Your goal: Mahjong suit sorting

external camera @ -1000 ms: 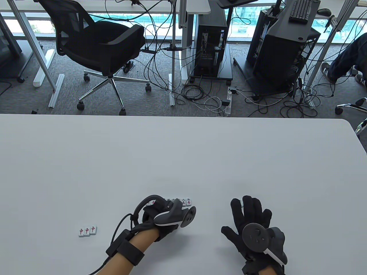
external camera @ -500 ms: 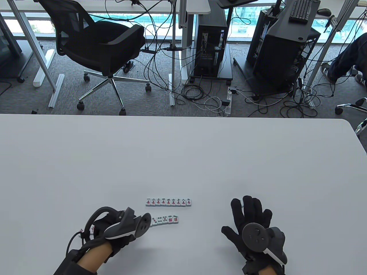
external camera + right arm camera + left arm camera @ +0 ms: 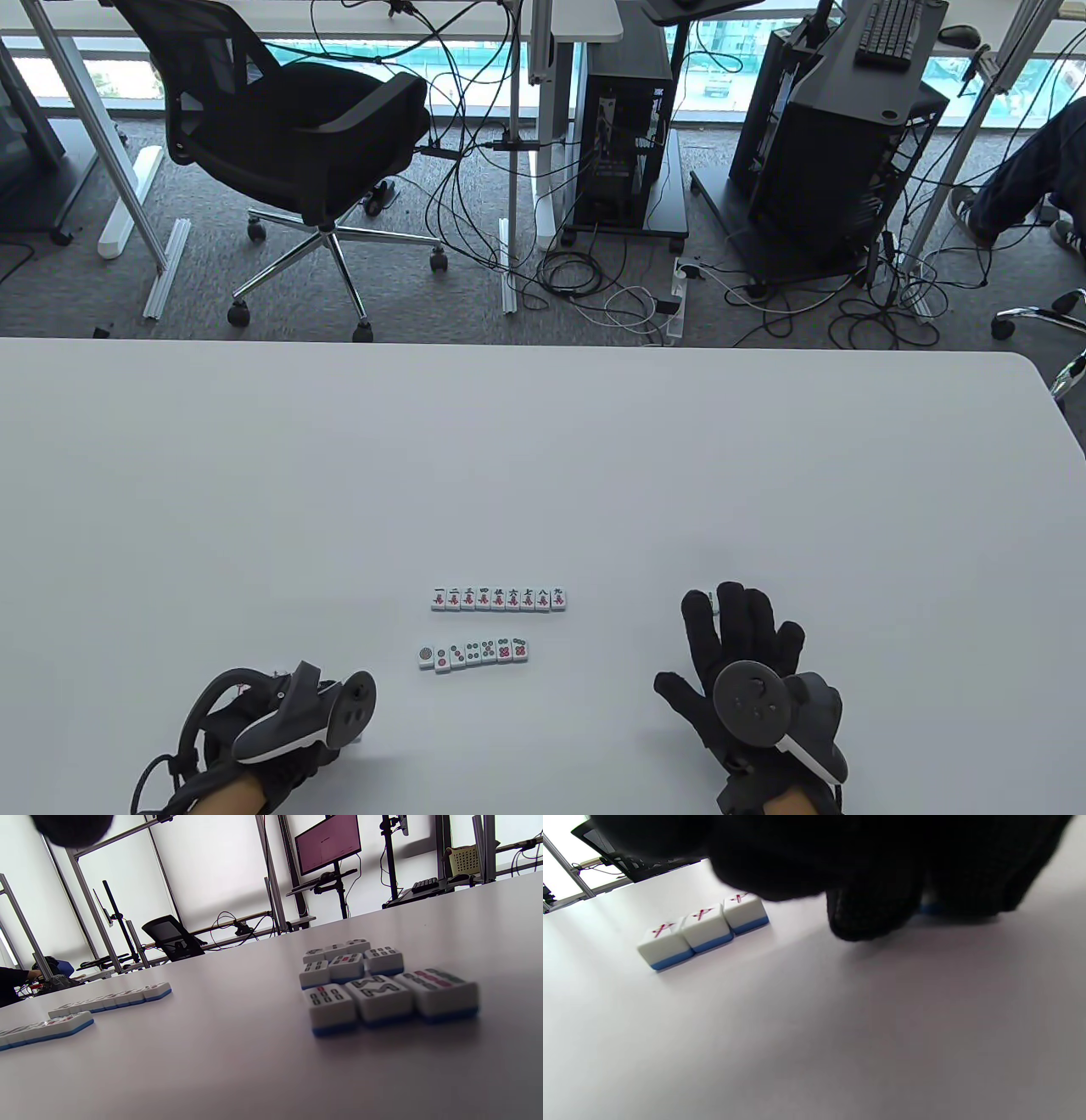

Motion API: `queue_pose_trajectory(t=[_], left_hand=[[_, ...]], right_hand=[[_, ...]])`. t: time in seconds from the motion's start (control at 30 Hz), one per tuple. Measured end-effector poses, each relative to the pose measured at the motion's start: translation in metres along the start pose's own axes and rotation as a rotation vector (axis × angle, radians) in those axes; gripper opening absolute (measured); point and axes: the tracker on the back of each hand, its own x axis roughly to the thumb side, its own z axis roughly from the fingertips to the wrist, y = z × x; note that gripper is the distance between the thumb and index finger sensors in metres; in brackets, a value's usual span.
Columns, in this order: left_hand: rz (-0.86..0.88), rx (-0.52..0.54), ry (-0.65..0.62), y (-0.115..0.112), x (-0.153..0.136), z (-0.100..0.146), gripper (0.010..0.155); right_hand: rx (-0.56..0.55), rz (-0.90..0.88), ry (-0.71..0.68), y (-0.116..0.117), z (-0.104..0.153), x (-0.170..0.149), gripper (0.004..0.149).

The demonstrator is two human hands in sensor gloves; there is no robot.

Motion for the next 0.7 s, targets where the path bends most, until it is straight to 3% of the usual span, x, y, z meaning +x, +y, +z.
queue_pose_trajectory(t=[0.17,0.37,0.57,0.7], left_hand=[[-0.012,-0.029,0.017,0.009,-0.004,-0.010,0.062],[0.034,0.022,0.048,0.039,-0.002,-0.034,0.061],[0.086,0.113,-0.034,0.077,0.039,-0.066,0.061],[0.082,0.115,-0.112,0.094,0.078,-0.088,0.061]], right_hand=[[-0.003,-0.008,-0.002,0.000,0.000,0.000,0.084],[-0.006,-0.021,-0.006,0.000,-0.001,0.000,0.084],[-0.013,-0.025,-0.006,0.000,-0.001,-0.001,0.084],[-0.007,-0.021,-0.007,0.001,0.000,-0.001,0.084]])
